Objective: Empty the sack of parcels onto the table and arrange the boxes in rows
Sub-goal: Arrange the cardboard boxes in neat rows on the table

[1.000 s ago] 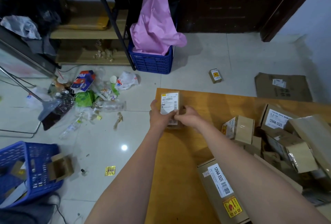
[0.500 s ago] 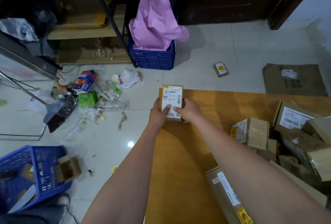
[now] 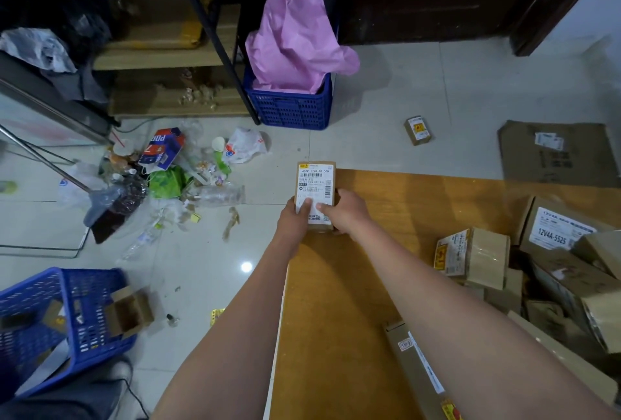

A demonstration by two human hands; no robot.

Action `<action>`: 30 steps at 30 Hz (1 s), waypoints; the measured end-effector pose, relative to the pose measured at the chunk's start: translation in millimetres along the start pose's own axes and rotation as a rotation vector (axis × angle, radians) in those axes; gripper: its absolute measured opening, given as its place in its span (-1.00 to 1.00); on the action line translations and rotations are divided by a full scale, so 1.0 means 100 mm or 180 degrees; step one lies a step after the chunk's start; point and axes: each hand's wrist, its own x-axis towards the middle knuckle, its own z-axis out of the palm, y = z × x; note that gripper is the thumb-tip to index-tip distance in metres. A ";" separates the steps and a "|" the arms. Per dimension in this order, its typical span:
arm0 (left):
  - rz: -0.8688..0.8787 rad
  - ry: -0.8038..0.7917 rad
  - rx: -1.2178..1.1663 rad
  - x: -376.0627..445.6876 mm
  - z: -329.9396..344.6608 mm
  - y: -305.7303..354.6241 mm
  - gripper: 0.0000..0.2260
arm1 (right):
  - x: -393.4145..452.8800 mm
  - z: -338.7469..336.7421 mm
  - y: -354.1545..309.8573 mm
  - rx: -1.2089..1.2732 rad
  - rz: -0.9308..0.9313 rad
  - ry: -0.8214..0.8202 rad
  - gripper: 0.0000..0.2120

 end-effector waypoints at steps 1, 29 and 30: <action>0.0033 0.0023 -0.0035 -0.02 0.00 0.01 -0.61 | -0.01 0.00 0.00 0.0011 -0.0009 0.0022 -0.60; 0.1542 -0.1077 0.1996 -1.47 1.47 1.10 -0.54 | -1.04 -1.72 0.62 -0.1807 0.1180 0.0847 -0.21; 0.1538 -0.1081 0.2011 -1.48 1.47 1.07 -0.55 | -1.05 -1.71 0.68 -0.1803 0.1052 0.0819 -0.29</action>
